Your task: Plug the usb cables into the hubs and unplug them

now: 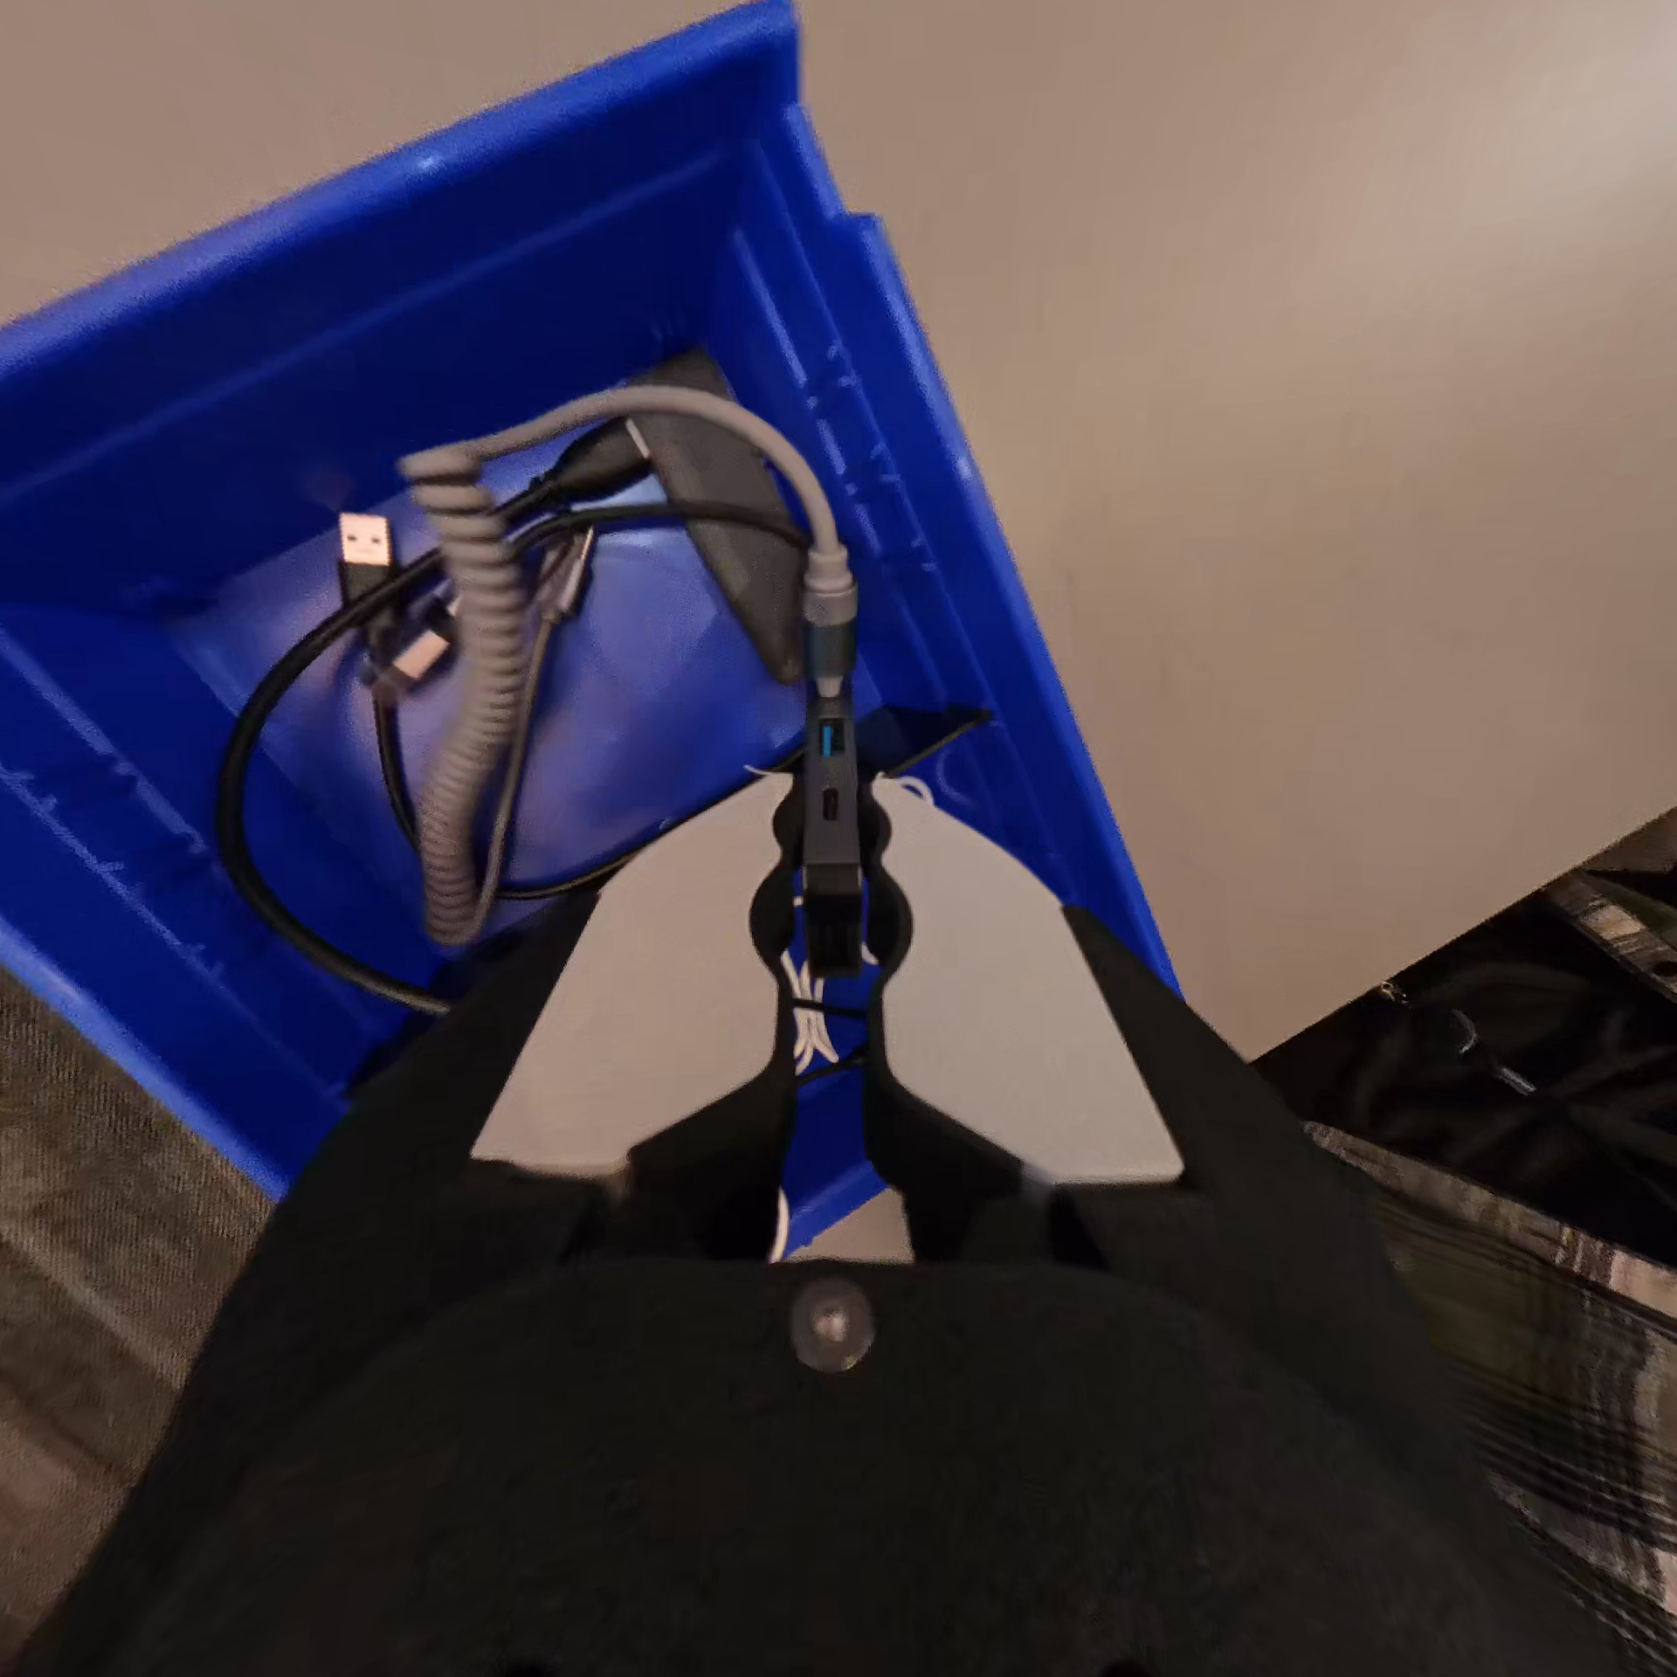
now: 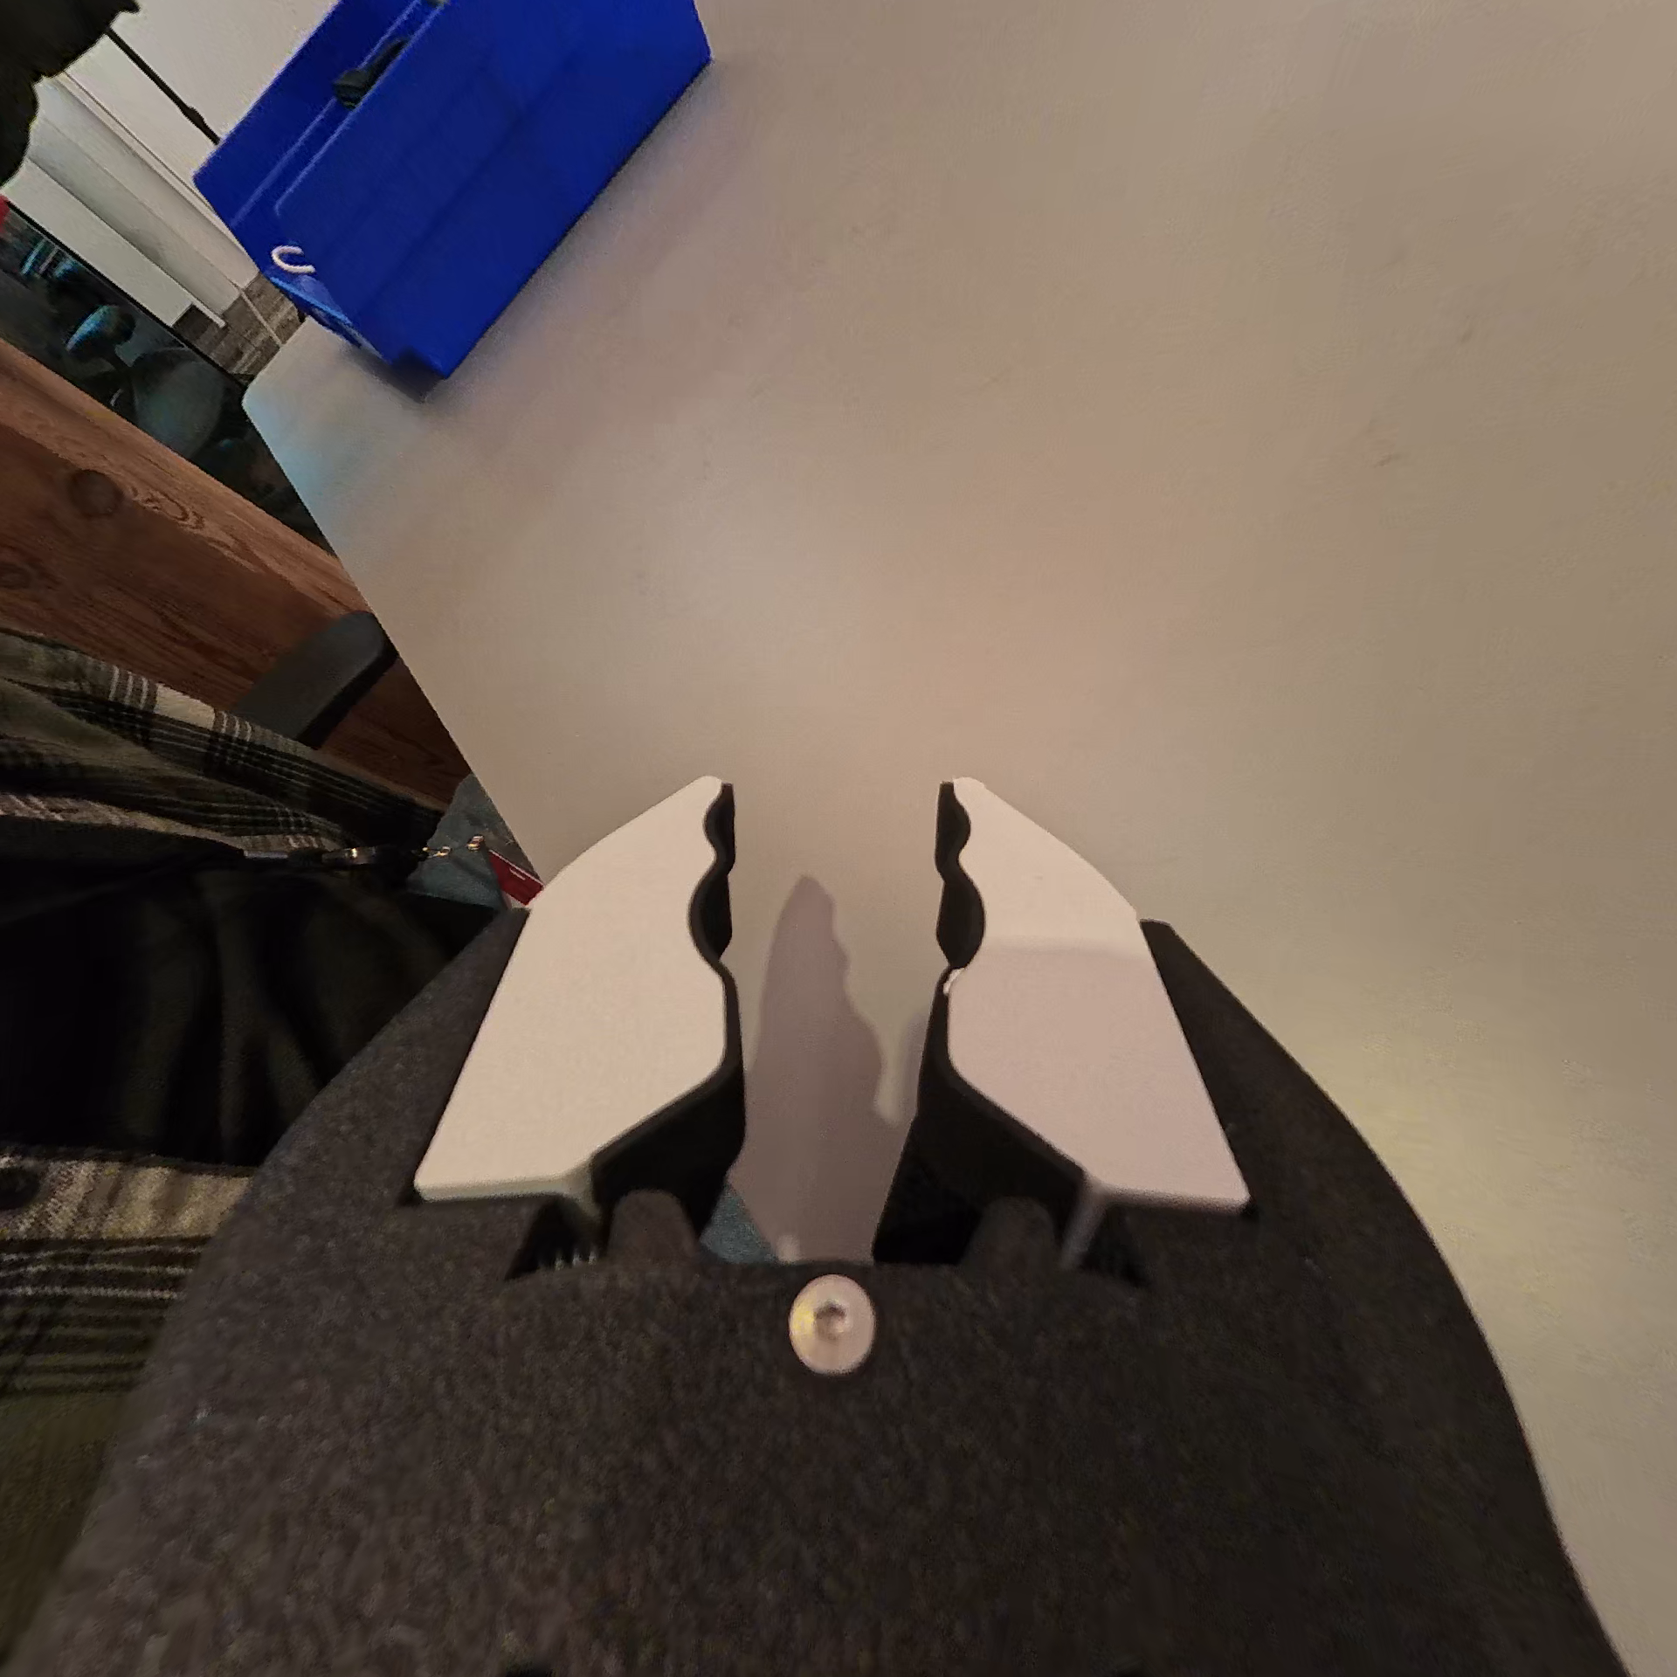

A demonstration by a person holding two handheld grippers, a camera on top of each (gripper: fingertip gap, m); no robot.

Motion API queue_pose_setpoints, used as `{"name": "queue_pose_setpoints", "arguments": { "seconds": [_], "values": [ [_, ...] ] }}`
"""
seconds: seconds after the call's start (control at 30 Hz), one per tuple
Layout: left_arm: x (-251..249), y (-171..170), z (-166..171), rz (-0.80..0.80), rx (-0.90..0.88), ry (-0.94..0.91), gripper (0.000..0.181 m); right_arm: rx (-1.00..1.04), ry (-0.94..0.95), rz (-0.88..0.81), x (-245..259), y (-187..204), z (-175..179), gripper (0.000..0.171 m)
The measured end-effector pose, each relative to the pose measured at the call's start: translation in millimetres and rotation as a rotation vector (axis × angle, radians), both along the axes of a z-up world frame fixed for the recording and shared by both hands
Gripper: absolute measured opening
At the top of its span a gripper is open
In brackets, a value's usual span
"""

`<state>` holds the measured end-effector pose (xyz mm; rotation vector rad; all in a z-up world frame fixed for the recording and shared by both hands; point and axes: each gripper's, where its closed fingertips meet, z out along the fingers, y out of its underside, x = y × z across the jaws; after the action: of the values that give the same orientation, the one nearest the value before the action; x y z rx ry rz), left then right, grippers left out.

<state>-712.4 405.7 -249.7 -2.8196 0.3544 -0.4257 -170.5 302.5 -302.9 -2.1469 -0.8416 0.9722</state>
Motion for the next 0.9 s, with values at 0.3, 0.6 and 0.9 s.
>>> {"name": "queue_pose_setpoints", "arguments": {
  "seconds": [0.3,0.6,0.9],
  "values": [
    [2,-3,12,-0.006,0.101,-0.020,0.010,-0.002,0.007,0.022,-9,-6,0,0.041],
    [3,-14,92,-0.043,0.335,-0.026,0.009,0.021,0.052,0.069,-24,-3,11,0.043],
    [96,-42,191,-0.289,0.521,-0.031,0.010,0.206,0.047,0.265,-67,15,95,0.050]
  ]
}}
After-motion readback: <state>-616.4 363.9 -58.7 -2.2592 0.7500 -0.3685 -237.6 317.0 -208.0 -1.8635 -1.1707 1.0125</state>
